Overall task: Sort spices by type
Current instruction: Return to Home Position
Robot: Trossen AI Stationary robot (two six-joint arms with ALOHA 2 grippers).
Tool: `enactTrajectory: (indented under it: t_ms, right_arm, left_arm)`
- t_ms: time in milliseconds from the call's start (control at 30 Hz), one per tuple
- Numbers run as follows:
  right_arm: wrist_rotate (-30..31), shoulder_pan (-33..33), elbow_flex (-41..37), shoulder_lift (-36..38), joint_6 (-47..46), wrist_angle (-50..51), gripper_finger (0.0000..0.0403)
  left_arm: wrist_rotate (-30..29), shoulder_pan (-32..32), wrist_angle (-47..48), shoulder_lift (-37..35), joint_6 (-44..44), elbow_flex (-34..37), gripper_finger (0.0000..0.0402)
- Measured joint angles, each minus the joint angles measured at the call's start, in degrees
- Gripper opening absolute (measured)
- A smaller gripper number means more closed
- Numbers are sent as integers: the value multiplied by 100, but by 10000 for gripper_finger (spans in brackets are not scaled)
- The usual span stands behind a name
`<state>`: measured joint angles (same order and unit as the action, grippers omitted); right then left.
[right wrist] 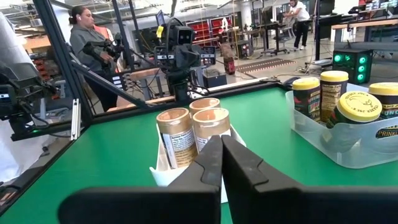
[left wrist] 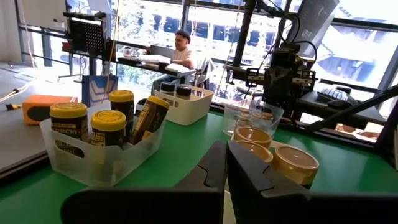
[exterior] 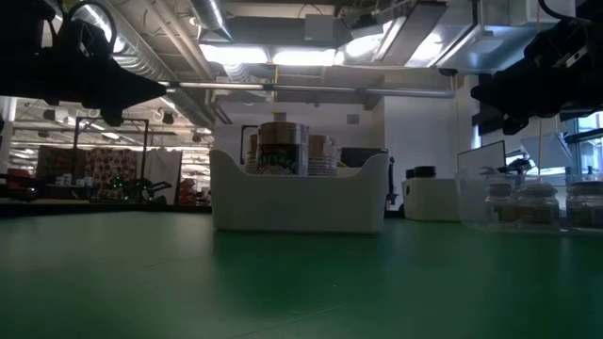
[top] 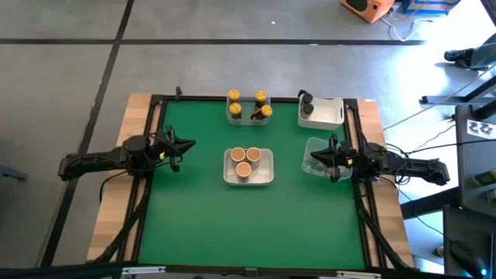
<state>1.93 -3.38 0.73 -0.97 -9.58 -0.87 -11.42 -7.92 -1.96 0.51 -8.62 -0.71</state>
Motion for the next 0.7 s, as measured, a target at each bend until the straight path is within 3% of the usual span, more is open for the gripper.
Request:
enactTrajectory:
  t_ms: [700]
  right_arm:
    - [0,0,-7,0,2,7,10]
  left_arm:
    - [-3,1,1,0,0,0,8]
